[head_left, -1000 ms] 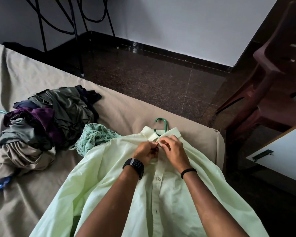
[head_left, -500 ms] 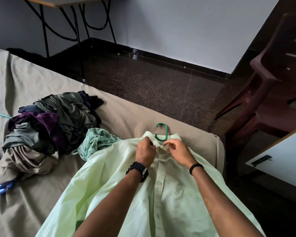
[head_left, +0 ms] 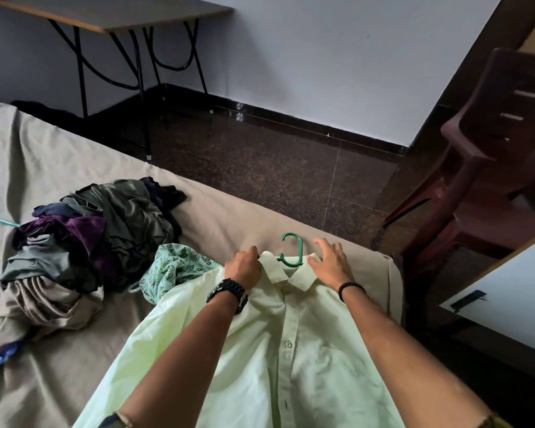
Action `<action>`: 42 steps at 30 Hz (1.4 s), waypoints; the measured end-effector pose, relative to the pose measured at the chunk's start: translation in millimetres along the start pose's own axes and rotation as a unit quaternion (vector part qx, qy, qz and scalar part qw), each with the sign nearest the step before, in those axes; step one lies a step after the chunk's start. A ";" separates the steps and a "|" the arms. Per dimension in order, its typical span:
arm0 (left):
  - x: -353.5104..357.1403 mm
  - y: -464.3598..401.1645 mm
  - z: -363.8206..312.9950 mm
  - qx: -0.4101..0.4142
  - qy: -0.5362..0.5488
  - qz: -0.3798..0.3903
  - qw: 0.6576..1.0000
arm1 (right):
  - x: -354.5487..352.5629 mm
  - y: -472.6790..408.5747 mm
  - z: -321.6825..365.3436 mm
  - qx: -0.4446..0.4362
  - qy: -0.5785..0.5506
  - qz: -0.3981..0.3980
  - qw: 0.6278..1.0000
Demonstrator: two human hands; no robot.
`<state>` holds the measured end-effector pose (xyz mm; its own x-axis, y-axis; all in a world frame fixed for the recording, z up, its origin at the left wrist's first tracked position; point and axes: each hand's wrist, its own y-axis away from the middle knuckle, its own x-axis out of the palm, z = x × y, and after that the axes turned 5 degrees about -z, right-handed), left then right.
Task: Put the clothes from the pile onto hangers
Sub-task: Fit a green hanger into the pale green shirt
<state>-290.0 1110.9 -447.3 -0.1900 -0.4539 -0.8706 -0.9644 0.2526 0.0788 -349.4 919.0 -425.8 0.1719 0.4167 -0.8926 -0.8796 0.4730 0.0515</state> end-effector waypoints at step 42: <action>-137.2 12.2 -98.2 0.081 0.157 0.139 0.974 | -158.6 -4.4 32.4 -0.086 -0.008 0.128 0.988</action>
<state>-293.8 1092.4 -279.3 -0.5115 -0.5819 -0.6323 -0.8306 0.5232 0.1905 -358.4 876.0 -269.9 -0.0608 0.5181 -0.8531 -0.9571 0.2122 0.1971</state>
